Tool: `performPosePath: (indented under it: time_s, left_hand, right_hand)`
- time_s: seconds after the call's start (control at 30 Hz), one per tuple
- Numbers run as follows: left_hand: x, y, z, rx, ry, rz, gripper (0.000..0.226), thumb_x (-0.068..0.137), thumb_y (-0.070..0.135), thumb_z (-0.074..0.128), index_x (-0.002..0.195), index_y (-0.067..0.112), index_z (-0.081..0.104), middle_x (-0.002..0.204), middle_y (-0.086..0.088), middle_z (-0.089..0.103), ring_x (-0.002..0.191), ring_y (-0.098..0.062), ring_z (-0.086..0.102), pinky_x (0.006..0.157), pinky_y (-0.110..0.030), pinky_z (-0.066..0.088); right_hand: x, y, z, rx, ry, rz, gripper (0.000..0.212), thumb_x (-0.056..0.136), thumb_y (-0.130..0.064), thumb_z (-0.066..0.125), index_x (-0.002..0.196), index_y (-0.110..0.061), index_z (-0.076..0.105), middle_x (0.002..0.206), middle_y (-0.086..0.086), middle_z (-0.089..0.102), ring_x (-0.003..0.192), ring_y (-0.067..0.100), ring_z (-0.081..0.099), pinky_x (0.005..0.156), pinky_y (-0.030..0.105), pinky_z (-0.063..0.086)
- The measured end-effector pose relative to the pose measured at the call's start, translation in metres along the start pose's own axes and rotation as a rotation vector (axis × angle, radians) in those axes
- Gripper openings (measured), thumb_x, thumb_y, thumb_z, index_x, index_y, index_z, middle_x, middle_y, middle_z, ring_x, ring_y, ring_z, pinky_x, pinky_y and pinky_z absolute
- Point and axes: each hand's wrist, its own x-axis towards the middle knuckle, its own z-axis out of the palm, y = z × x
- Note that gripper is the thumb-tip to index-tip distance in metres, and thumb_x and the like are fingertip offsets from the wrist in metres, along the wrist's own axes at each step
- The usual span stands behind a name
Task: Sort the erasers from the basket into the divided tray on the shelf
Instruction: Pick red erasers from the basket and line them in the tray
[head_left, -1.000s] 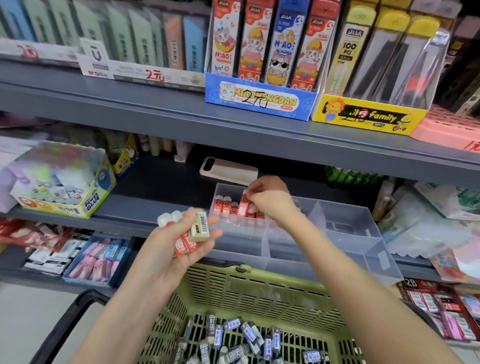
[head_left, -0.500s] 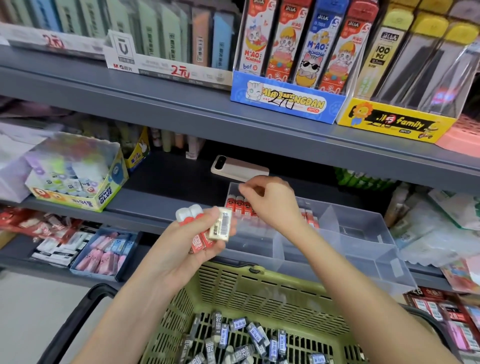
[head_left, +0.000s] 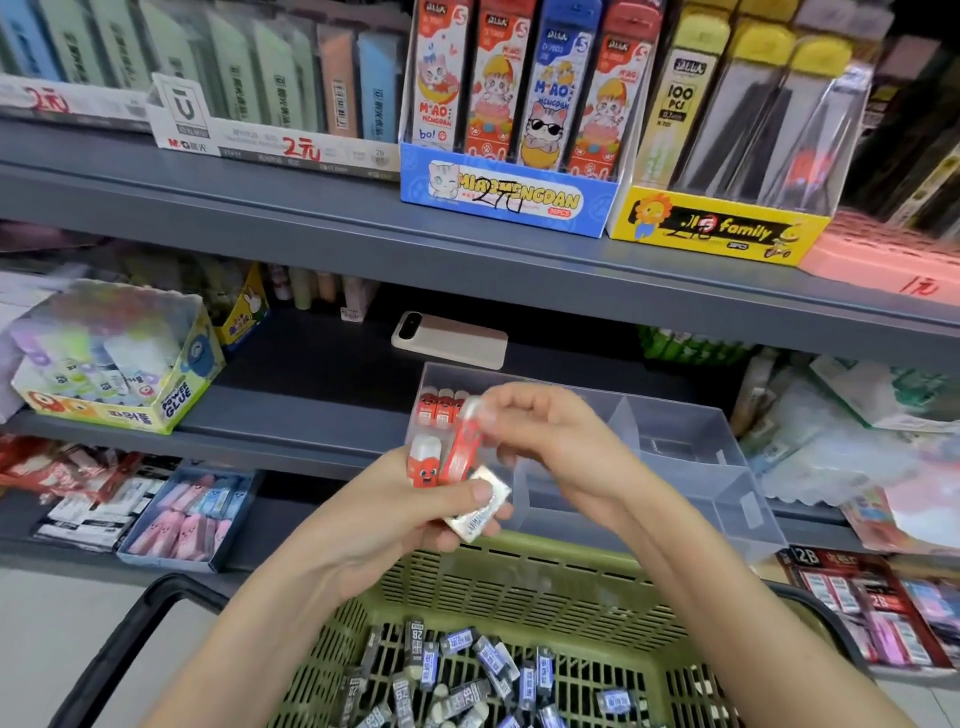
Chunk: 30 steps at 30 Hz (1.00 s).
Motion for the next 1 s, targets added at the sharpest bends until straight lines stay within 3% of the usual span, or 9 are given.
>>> performPosePath:
  time_s: [0.1,0.2,0.3,0.5,0.63,0.7,0.8,0.9,1.0]
  left_hand:
    - [0.001,-0.005,-0.007,-0.031,0.087,-0.021,0.042,0.071,0.023,0.068,0.108,0.004,0.061,0.093,-0.015,0.074,0.078,-0.017,0.071,0.052,-0.017,0.05]
    - [0.0,-0.006,-0.015,-0.079,0.181,-0.003,0.038,0.073,0.024,0.065,0.105,0.003,0.066,0.095,-0.013,0.074,0.081,-0.018,0.072,0.055,-0.018,0.052]
    - [0.002,-0.006,-0.02,-0.106,0.251,0.023,0.035,0.072,0.026,0.065,0.102,0.007,0.068,0.096,-0.01,0.074,0.081,-0.017,0.071,0.053,-0.017,0.049]
    - [0.008,-0.006,-0.029,-0.231,0.334,0.029,0.04,0.063,0.028,0.072,0.097,0.008,0.071,0.102,-0.015,0.072,0.084,-0.02,0.062,0.052,-0.018,0.048]
    - [0.011,-0.006,-0.028,-0.328,0.302,0.039,0.039,0.062,0.026,0.075,0.096,0.006,0.071,0.083,-0.007,0.071,0.063,-0.009,0.063,0.054,-0.019,0.051]
    - [0.012,-0.006,-0.027,-0.308,0.285,0.04,0.036,0.062,0.025,0.074,0.094,0.007,0.071,0.075,-0.003,0.07,0.059,-0.006,0.061,0.054,-0.018,0.05]
    - [0.012,-0.006,-0.027,-0.193,0.241,0.057,0.034,0.063,0.026,0.073,0.091,0.009,0.072,0.072,0.001,0.068,0.058,-0.005,0.058,0.057,-0.019,0.049]
    - [0.01,-0.004,-0.026,-0.034,0.203,0.082,0.032,0.064,0.032,0.073,0.089,0.011,0.072,0.069,0.002,0.064,0.059,-0.007,0.054,0.067,-0.023,0.048]
    - [0.011,-0.005,-0.022,0.106,0.197,0.117,0.038,0.063,0.034,0.075,0.092,0.009,0.072,0.066,0.002,0.061,0.058,-0.007,0.05,0.062,-0.021,0.045]
  right_hand:
    - [0.02,0.004,-0.02,0.157,0.322,0.06,0.01,0.087,-0.004,0.06,0.078,-0.006,0.065,0.065,0.005,0.063,0.048,0.005,0.054,0.044,0.016,0.044]
    - [0.05,0.015,-0.028,-0.116,0.525,0.171,0.012,0.084,-0.009,0.068,0.072,-0.01,0.065,0.062,0.01,0.059,0.041,0.008,0.049,0.039,0.019,0.039]
    - [0.074,0.023,-0.024,-0.512,0.494,0.322,0.01,0.083,-0.017,0.068,0.082,-0.008,0.072,0.06,0.01,0.063,0.041,0.015,0.049,0.045,0.025,0.04]
    - [0.1,0.027,-0.013,-0.877,0.32,0.446,0.019,0.09,-0.024,0.06,0.092,-0.006,0.068,0.064,-0.002,0.068,0.047,0.004,0.058,0.058,0.019,0.05]
    - [0.103,0.031,-0.008,-1.176,0.289,0.429,0.023,0.089,-0.025,0.061,0.104,-0.008,0.067,0.099,0.006,0.07,0.089,0.021,0.067,0.076,0.026,0.051]
    - [0.094,0.03,-0.001,-1.369,0.31,0.306,0.023,0.09,-0.026,0.057,0.105,-0.012,0.068,0.107,0.006,0.067,0.096,0.026,0.064,0.078,0.028,0.049]
    - [0.068,0.019,0.007,-1.145,0.374,-0.034,0.024,0.091,-0.036,0.054,0.093,-0.02,0.072,0.09,-0.004,0.07,0.085,0.016,0.062,0.071,0.026,0.045]
    - [0.035,-0.006,0.018,-0.455,0.033,-0.118,0.016,0.086,-0.036,0.063,0.084,-0.024,0.074,0.083,-0.004,0.071,0.076,0.003,0.061,0.072,0.022,0.05]
    - [0.018,-0.012,0.025,-0.6,-0.017,-0.079,0.013,0.079,-0.034,0.071,0.085,-0.022,0.074,0.085,-0.005,0.07,0.082,0.011,0.064,0.081,0.036,0.052]
